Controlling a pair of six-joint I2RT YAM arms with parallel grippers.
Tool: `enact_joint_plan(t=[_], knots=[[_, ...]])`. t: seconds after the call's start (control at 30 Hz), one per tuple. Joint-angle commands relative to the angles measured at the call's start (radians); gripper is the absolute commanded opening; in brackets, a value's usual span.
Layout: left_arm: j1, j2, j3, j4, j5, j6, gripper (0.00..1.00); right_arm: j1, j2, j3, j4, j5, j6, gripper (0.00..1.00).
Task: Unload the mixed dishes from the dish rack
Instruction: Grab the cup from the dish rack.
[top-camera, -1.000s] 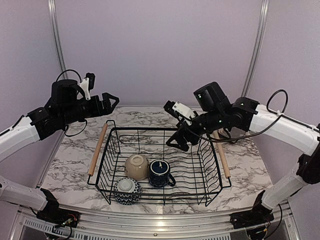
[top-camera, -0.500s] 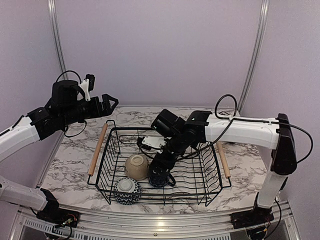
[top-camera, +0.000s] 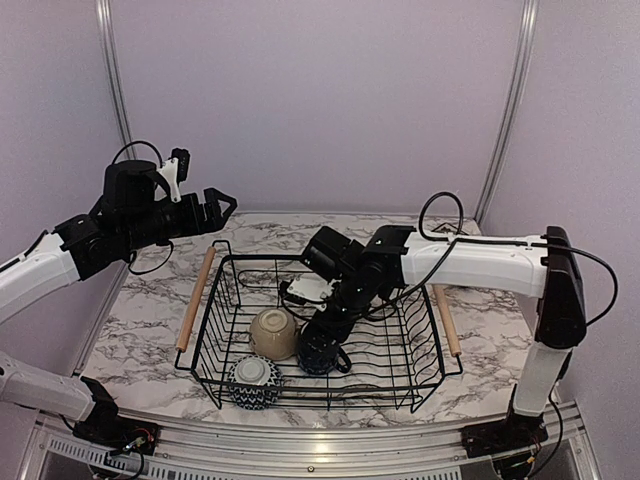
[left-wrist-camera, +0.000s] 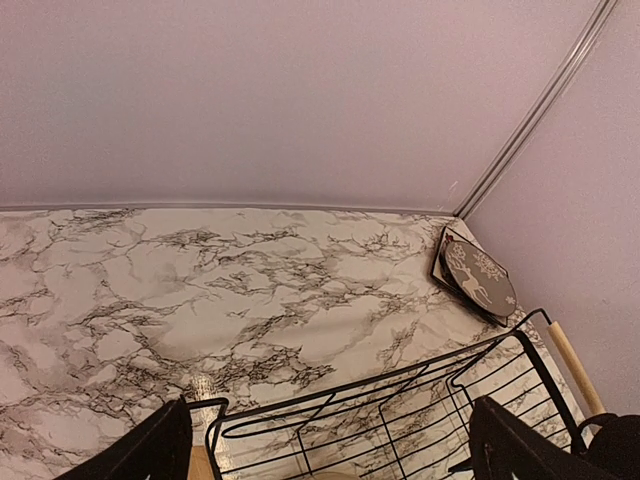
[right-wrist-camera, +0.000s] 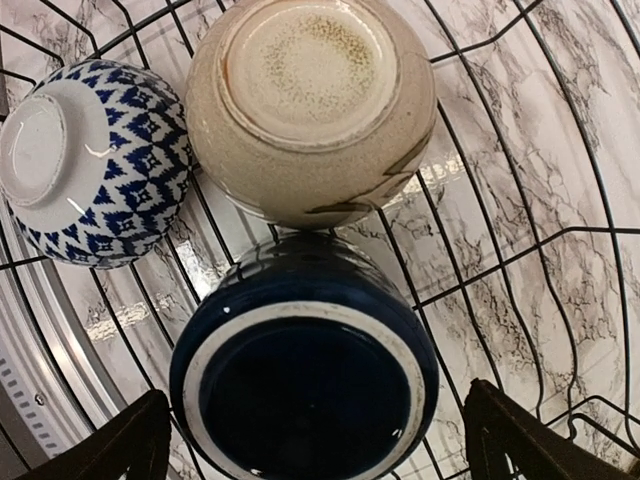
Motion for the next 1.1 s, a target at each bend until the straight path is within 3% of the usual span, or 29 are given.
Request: enact_joint_plan(t=[0.0,0.47,0.8,1.07], knots=[[-0.004,-0.004,0.027,-0.024,-0.014,0.014,0.99,0.000,0.033,0.007,0.018,0.009,0.017,0.98],[-0.004,-0.010,0.024,-0.027,-0.017,0.015,0.99,0.001,0.072,-0.016,0.064,0.066,0.022,0.93],[-0.004,-0.011,0.028,-0.026,-0.014,0.017,0.99,0.001,0.031,-0.005,0.093,0.054,0.027,0.72],[-0.004,-0.002,0.039,-0.017,0.001,0.011,0.99,-0.058,-0.113,-0.054,0.242,-0.086,0.071,0.42]])
